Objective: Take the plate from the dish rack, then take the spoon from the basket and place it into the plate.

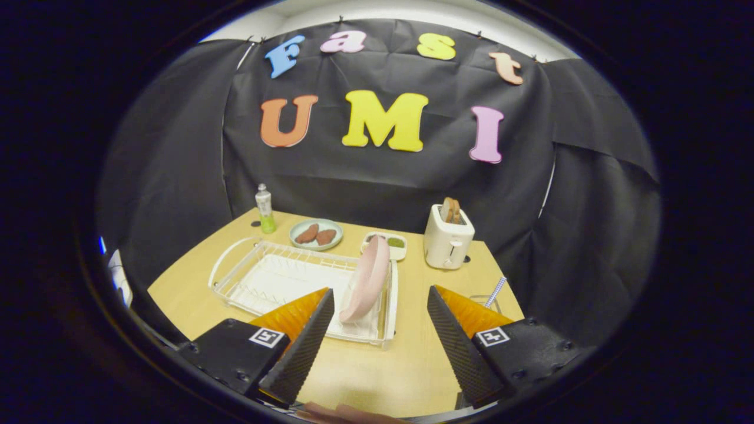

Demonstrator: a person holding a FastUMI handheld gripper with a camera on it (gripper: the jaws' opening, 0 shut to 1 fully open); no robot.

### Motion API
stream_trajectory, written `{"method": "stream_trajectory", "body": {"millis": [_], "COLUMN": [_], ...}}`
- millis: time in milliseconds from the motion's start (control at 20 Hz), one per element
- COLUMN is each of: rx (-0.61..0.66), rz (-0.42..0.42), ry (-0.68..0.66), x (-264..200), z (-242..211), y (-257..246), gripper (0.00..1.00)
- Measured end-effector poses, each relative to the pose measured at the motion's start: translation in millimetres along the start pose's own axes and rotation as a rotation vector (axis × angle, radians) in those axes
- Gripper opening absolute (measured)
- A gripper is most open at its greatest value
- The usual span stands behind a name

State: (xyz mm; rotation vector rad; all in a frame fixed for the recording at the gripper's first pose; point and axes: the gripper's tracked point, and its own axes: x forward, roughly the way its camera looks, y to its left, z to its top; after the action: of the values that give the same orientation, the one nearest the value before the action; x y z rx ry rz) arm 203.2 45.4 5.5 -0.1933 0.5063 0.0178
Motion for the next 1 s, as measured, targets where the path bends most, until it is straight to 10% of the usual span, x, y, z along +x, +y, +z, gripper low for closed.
{"method": "stream_trajectory", "body": {"millis": [550, 1000], "rx": [-0.128, -0.074], "rz": [-0.203, -0.341], "ry": [0.496, 0.723], "x": [121, 155], "z": [39, 34], "y": [-14, -7], "gripper": [0.91, 0.28]}}
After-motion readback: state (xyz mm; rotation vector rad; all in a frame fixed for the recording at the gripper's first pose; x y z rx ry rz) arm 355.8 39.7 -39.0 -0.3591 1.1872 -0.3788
